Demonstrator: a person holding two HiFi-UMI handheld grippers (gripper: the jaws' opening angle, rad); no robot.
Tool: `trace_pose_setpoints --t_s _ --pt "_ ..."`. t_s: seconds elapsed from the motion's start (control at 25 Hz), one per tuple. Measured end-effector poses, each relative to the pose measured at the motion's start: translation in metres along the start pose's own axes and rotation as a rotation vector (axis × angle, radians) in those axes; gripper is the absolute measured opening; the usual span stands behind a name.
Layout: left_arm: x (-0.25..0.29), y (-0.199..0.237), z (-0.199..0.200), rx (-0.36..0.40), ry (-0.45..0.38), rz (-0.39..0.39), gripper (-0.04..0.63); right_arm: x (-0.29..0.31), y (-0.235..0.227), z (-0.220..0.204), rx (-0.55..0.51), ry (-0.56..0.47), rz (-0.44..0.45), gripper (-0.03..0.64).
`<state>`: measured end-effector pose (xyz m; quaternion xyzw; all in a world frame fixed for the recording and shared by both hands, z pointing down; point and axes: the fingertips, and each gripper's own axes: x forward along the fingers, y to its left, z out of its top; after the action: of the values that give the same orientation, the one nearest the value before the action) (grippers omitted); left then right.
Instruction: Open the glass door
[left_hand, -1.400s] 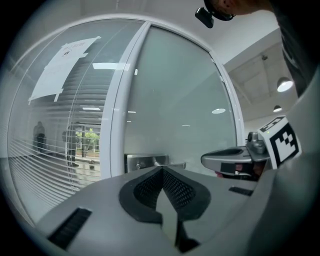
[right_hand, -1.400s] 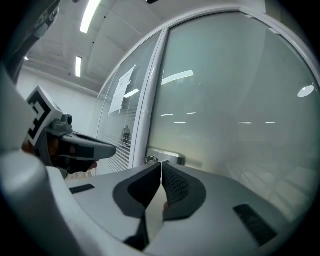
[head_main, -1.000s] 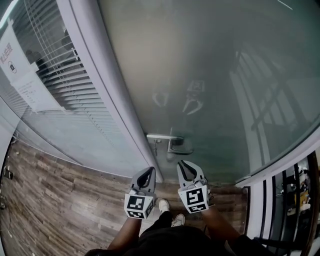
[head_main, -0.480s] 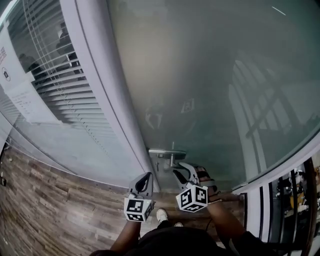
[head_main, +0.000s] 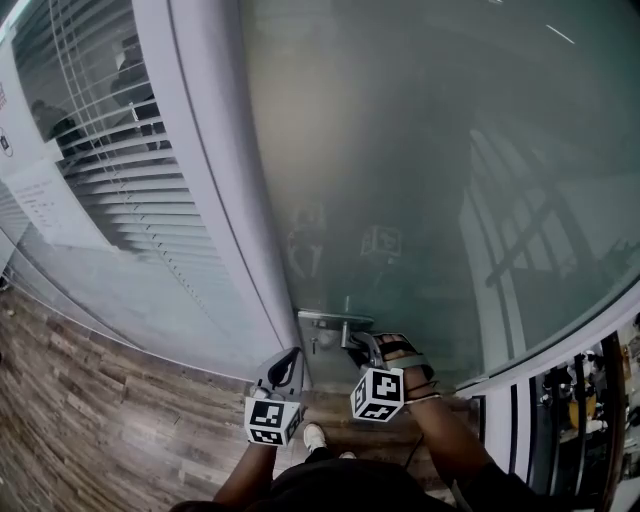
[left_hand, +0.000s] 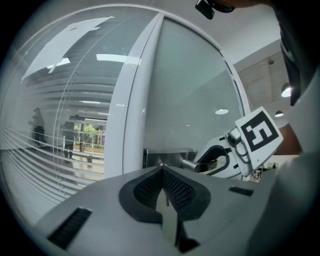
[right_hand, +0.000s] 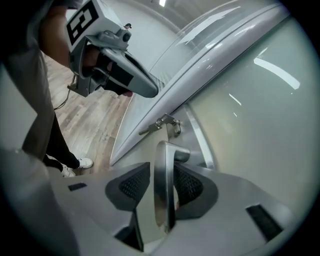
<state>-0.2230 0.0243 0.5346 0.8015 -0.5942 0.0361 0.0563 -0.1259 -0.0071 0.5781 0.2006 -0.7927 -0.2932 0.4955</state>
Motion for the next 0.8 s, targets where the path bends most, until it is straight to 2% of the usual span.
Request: trace_pose_setpoints --t_s 0.08,0.24,0.32,0.48,0.8 --pt "0.005 0.005 -0.001 -0.003 0.005 -0.006 0.002 0.009 -0.004 0.005 -0.006 0.001 0.033 0.147" --pt "0.012 -0.001 -0.005 0.0 0.007 -0.011 0.002 0.021 0.0 -0.001 -0.012 0.003 0.084 0.089" --pt "0.012 0.0 -0.006 0.001 0.009 -0.015 0.002 0.025 0.001 0.001 -0.001 0.007 0.105 0.04" --pt "0.013 0.005 -0.007 -0.001 0.013 -0.015 0.002 0.028 0.002 0.004 0.011 0.012 0.154 0.03" --pt "0.008 0.005 -0.01 0.001 0.019 -0.015 0.002 0.029 0.003 0.007 0.027 -0.017 0.182 0.022"
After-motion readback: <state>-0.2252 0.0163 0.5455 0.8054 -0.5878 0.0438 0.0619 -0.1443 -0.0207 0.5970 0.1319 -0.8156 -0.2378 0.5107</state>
